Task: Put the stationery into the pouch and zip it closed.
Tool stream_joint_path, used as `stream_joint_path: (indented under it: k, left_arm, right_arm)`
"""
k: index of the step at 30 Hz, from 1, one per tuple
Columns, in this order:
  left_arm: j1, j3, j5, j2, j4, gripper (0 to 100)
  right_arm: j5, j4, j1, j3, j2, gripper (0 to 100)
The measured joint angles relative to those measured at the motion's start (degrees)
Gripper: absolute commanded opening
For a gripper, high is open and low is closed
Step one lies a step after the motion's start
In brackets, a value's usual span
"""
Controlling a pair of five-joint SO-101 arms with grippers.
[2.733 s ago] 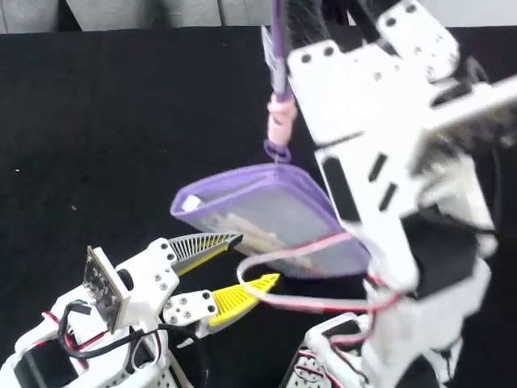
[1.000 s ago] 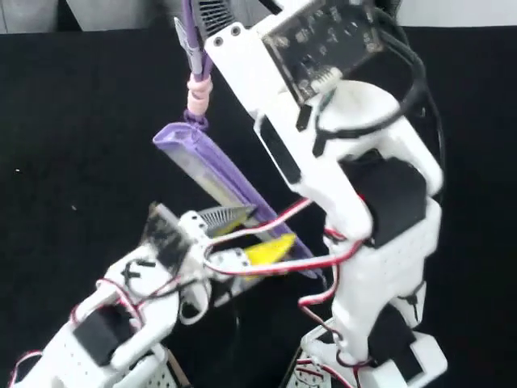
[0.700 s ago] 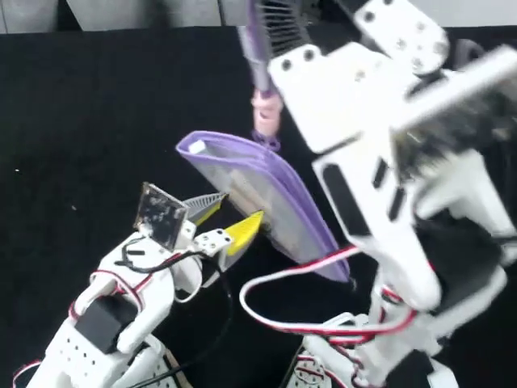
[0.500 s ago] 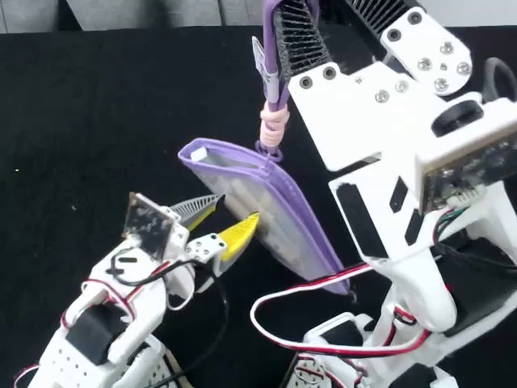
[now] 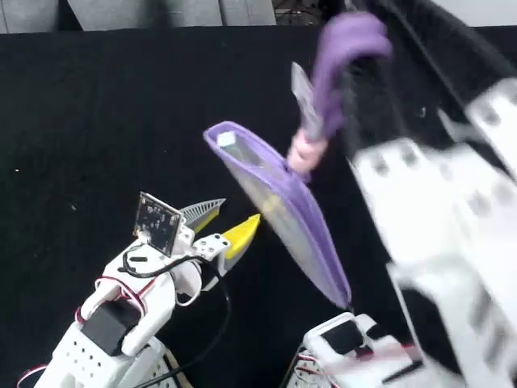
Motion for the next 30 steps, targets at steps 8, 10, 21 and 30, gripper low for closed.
stream_joint_path:
  k: [8,10,21,30]
  left_arm:
    - [-2.2,0.44,0.0,-0.09,0.97,21]
    - [-2.99,0.44,0.18,-0.09,1.05,21]
    - [-2.99,0.44,0.53,-0.09,1.05,21]
    - [-3.16,1.67,0.53,0.0,1.05,21]
  right_arm:
    - [2.9,12.66,0.53,-0.18,-13.89,1.1]
    - [4.48,15.56,0.53,-0.18,-17.41,1.1]
    - [10.55,25.49,0.26,-1.49,-32.7,1.1]
    - [11.34,28.84,0.44,1.32,-33.23,1.1]
